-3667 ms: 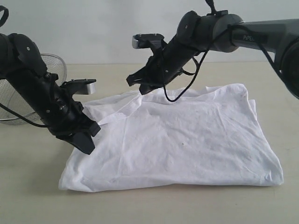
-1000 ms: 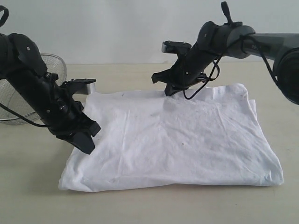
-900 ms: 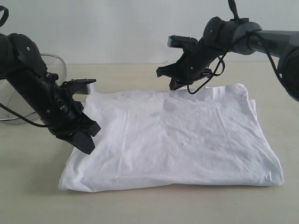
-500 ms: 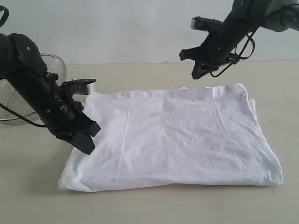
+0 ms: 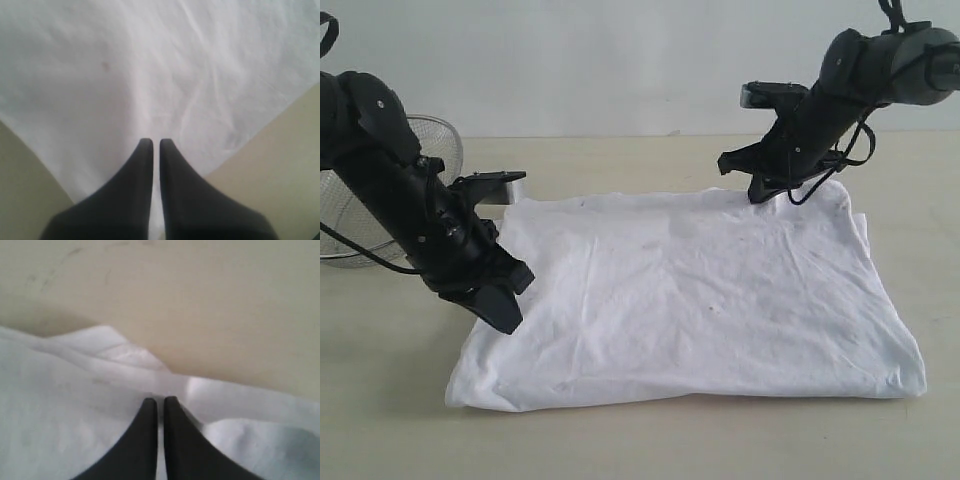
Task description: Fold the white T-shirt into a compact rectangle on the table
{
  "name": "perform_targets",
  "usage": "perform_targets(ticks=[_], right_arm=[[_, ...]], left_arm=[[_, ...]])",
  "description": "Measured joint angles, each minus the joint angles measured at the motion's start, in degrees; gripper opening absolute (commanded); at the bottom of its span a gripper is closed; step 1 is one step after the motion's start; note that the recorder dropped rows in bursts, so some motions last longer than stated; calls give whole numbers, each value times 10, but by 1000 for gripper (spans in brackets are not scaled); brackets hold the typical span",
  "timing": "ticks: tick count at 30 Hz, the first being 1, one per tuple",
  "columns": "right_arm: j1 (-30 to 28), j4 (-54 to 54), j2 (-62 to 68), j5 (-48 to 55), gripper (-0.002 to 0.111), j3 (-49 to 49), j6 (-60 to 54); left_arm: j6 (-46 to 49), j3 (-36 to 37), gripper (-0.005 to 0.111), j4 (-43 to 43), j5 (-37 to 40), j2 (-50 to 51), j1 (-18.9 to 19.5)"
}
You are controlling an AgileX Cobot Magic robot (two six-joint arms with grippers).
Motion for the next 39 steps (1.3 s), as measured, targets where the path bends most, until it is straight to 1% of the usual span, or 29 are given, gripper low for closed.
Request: perform_targets(ticks=[1, 4, 6, 8, 11, 12, 15, 18, 23, 32, 39], right_arm=[[0, -18, 5, -20, 0, 0, 13], [-1, -55, 24, -40, 0, 0, 48], [-9, -55, 25, -50, 0, 0, 77], [-30, -47, 26, -54, 0, 0, 89], [-61, -35, 4, -42, 0, 0, 81], [-72, -10, -14, -34, 0, 0, 59], [-75, 17, -50, -10, 0, 0, 29], [-75, -5, -56, 20, 0, 0, 24], [-75, -40, -42, 31, 0, 0, 35], [-98, -48, -7, 53, 0, 0, 44], [-122, -49, -6, 57, 0, 0, 46]], left_arm=[[0, 0, 5, 0, 1, 0, 0], [0, 0, 5, 0, 1, 0, 0], [0, 0, 5, 0, 6, 0, 0], [0, 0, 5, 0, 11, 0, 0], [0, 0, 5, 0, 11, 0, 0], [0, 0, 5, 0, 12, 0, 0], [0, 0, 5, 0, 12, 0, 0], [0, 0, 5, 0, 13, 0, 0], [0, 0, 5, 0, 17, 0, 0], [0, 0, 5, 0, 25, 0, 0], [0, 0, 5, 0, 25, 0, 0]])
